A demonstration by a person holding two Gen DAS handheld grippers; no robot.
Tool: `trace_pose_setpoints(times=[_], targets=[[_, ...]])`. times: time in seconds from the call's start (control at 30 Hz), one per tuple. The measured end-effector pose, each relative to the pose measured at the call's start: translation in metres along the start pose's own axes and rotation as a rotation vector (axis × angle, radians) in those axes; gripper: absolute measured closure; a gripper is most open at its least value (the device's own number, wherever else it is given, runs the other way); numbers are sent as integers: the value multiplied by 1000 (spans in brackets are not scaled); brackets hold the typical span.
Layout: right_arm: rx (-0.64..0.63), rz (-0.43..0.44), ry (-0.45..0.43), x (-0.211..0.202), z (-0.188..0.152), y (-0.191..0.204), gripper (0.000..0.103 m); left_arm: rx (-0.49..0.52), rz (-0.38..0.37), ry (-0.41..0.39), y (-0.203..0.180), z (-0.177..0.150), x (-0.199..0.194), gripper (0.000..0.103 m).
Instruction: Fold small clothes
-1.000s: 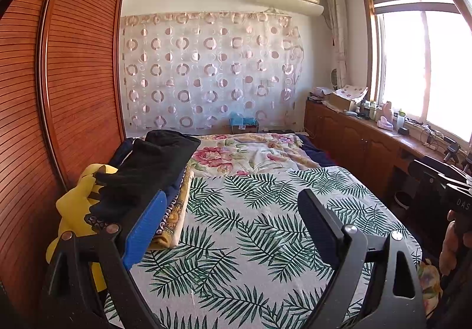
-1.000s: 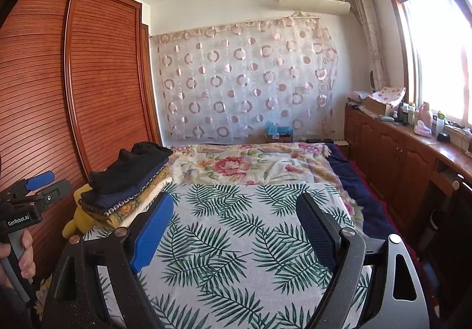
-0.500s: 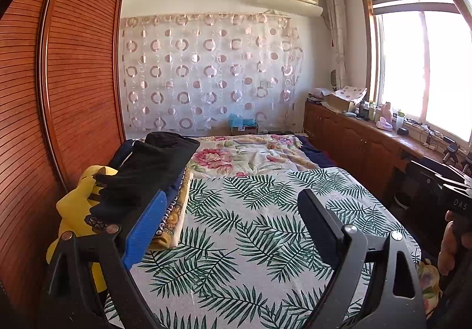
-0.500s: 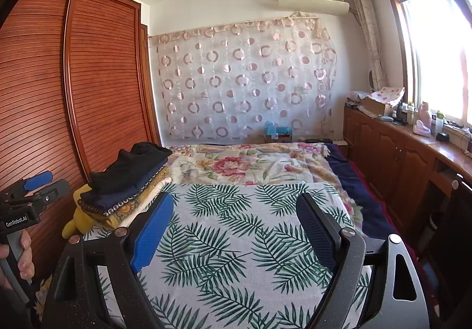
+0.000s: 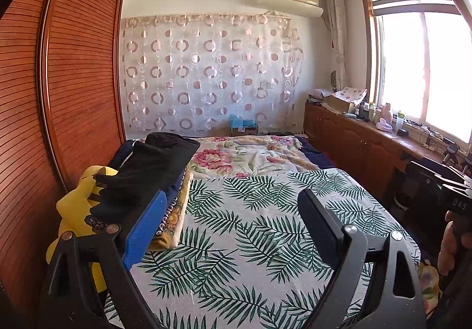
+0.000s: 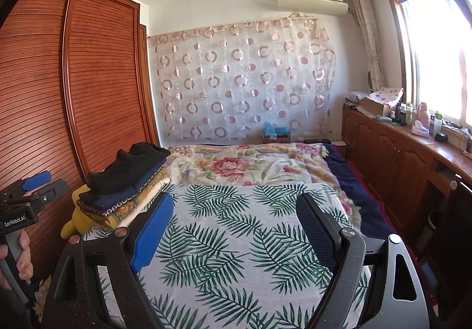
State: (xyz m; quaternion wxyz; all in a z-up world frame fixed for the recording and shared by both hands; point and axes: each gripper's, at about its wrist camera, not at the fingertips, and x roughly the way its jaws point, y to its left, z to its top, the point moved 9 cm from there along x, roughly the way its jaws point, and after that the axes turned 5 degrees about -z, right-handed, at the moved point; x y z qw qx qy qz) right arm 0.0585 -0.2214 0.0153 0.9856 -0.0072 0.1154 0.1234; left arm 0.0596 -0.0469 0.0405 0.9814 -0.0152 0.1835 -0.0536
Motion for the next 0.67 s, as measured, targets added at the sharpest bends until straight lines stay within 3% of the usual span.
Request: trace_pose_setpoints(times=[0.67], targets=[[-4,0,-3,0,0,-6,17,0,2,-2,-1,0,-1,12]])
